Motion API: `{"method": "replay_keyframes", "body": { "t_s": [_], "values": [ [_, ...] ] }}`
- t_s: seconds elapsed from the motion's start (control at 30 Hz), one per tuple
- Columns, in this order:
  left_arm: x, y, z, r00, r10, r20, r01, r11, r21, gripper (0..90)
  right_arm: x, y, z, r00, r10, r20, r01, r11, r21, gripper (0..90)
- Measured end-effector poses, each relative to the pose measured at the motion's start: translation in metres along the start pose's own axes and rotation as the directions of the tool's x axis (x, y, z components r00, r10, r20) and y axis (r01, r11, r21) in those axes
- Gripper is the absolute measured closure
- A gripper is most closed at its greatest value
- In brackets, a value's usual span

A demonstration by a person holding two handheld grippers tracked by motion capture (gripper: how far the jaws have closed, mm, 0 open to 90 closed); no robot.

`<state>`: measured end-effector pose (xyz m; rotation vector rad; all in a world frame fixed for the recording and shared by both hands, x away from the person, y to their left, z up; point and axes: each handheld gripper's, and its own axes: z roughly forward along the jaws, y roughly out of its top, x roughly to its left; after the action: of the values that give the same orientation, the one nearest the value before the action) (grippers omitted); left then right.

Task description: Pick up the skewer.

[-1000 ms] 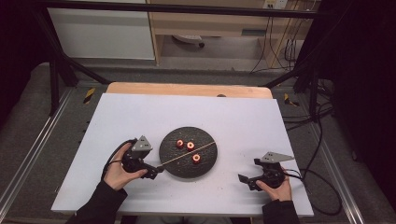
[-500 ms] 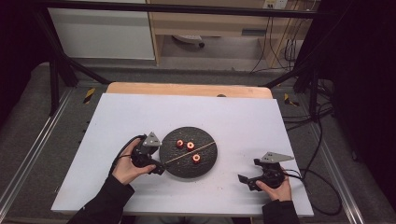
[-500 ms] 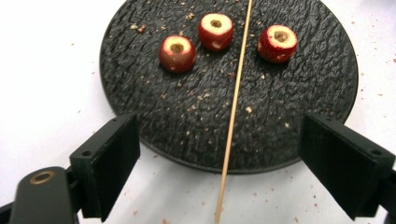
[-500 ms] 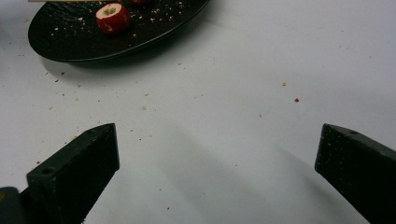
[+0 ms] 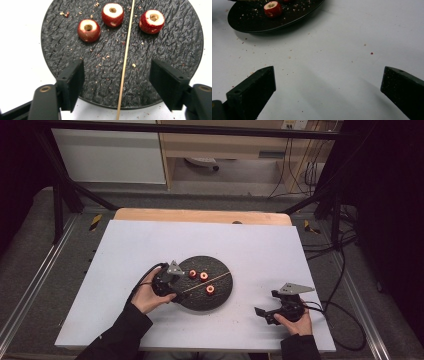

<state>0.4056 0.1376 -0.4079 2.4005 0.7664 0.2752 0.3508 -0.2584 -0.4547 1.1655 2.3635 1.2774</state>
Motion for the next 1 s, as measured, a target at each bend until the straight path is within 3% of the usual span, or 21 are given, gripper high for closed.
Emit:
{"method": "replay_keyframes", "body": {
  "t_s": [0.27, 0.6, 1.0],
  "values": [
    [-0.002, 0.004, 0.008, 0.9999, 0.006, 0.013, -0.007, 0.9999, 0.015, 46.1, 0.000, 0.000, 0.000, 1.0000, -0.001, -0.003, 0.001, 1.000, 0.005, 0.6],
    [-0.003, 0.006, 0.017, 0.9991, 0.030, 0.028, -0.032, 0.9966, 0.076, 64.7, 0.000, 0.000, 0.000, 1.0000, -0.001, -0.003, 0.001, 1.000, 0.007, 0.6],
    [-0.004, 0.010, 0.019, 0.9979, 0.048, 0.044, -0.053, 0.9916, 0.118, 80.0, 0.000, 0.000, 0.001, 1.0000, -0.003, -0.004, 0.003, 1.000, 0.006, 0.6]
  ]
}}
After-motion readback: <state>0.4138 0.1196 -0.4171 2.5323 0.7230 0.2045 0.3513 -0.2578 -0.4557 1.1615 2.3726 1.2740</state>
